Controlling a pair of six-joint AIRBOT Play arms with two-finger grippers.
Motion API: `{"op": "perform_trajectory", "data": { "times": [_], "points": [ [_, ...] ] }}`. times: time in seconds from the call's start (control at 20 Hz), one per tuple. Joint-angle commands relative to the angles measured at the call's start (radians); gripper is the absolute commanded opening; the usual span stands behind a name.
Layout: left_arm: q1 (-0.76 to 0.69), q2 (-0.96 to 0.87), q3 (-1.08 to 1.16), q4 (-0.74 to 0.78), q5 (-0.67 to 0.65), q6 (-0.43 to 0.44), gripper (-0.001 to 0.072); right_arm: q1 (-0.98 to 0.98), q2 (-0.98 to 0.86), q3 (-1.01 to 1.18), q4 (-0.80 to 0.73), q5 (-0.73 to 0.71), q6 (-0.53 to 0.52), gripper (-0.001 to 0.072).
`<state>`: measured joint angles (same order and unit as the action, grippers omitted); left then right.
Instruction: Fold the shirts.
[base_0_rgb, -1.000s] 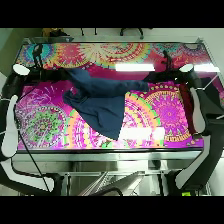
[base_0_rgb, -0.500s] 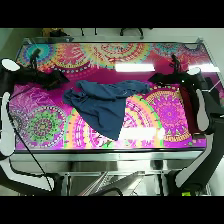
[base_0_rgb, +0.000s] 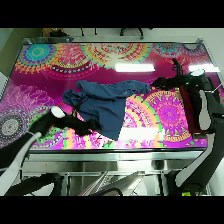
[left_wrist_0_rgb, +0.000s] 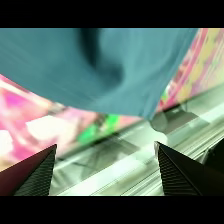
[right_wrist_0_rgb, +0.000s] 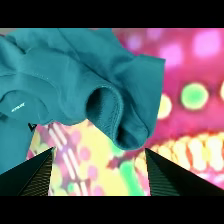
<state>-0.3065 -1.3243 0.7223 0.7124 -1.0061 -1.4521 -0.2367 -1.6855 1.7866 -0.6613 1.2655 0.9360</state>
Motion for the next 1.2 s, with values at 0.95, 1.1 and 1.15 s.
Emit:
{"op": "perform_trajectory", "data": {
  "times": [0.95, 1.1, 1.15],
  "points": [
    [-0.056, -0.016, 0.074, 0.09, 0.111, -0.023, 0.001, 0.019, 0.017, 0.0, 0.002, 0.055, 0.004, 0.0624],
    [0.203, 0.106, 0.075, 0.355, -0.059, -0.09, 0.001, 0.014, 0.034, 0.0, 0.002, 0.119, 0.006, 0.0624],
    [0.304, 0.138, 0.075, 0.41, -0.098, -0.087, 0.001, 0.015, 0.034, 0.0, 0.003, 0.152, 0.013, 0.0623]
  ]
}}
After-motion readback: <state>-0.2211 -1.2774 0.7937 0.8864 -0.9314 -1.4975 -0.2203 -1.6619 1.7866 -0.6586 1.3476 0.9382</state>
